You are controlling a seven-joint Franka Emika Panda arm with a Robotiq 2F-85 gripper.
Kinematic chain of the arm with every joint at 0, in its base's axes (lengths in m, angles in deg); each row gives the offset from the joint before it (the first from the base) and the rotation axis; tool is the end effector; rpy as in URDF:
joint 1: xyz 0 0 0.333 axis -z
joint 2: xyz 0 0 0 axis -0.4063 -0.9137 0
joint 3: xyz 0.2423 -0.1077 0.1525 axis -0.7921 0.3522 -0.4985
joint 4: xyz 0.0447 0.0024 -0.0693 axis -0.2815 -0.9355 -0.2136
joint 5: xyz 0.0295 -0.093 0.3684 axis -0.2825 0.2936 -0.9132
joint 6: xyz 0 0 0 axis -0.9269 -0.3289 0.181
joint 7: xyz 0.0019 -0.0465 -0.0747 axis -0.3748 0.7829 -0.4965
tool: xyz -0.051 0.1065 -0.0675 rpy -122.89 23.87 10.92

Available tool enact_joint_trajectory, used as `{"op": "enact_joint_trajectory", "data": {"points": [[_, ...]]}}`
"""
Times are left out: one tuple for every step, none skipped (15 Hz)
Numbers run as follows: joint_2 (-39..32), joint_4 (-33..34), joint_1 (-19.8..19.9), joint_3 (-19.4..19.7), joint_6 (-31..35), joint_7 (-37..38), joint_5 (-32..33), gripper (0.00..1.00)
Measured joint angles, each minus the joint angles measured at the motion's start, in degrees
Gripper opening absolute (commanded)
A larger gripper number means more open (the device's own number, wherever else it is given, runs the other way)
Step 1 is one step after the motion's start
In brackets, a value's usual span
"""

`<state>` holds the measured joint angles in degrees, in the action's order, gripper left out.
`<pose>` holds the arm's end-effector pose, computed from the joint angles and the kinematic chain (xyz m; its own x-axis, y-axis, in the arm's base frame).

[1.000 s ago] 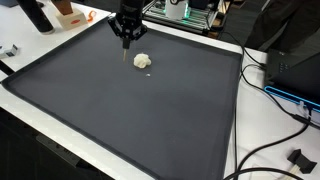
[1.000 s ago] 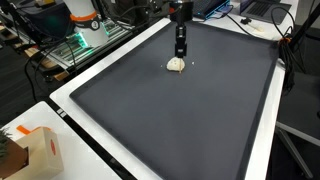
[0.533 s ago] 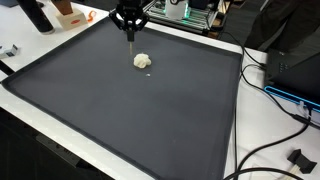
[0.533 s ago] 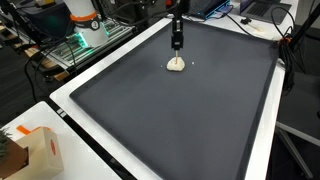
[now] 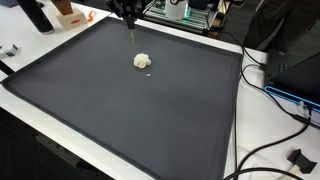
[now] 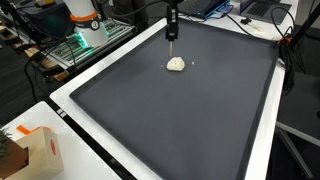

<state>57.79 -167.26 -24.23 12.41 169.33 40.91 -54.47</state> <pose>0.5182 0.0164 0.3178 0.7905 0.6121 -0.0200 0.6124 -0.7895 0.0411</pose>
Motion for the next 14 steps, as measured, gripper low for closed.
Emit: {"op": "enact_joint_trajectory", "data": {"points": [[0.0,0.0,0.0,0.0,0.0,-0.1,0.0,0.13],[0.0,0.0,0.0,0.0,-0.1,-0.1,0.0,0.13],[0.0,0.0,0.0,0.0,-0.1,-0.2,0.0,0.13],[0.0,0.0,0.0,0.0,-0.1,-0.2,0.0,0.13],[0.0,0.0,0.0,0.0,-0.1,-0.3,0.0,0.13],[0.0,0.0,0.0,0.0,-0.1,-0.3,0.0,0.13],[0.0,0.0,0.0,0.0,-0.1,-0.3,0.0,0.13],[0.0,0.0,0.0,0.0,-0.1,-0.3,0.0,0.13],[0.0,0.0,0.0,0.0,-0.1,-0.4,0.0,0.03],[0.0,0.0,0.0,0.0,-0.1,-0.4,0.0,0.03],[0.0,0.0,0.0,0.0,-0.1,-0.4,0.0,0.03],[-0.1,0.1,-0.1,0.0,-0.1,-0.4,0.0,0.03],[-0.1,0.2,-0.1,-0.1,-0.1,-0.6,-0.5,0.03],[-0.2,0.5,-0.3,-0.2,-0.1,-1.2,-1.8,0.03]]}}
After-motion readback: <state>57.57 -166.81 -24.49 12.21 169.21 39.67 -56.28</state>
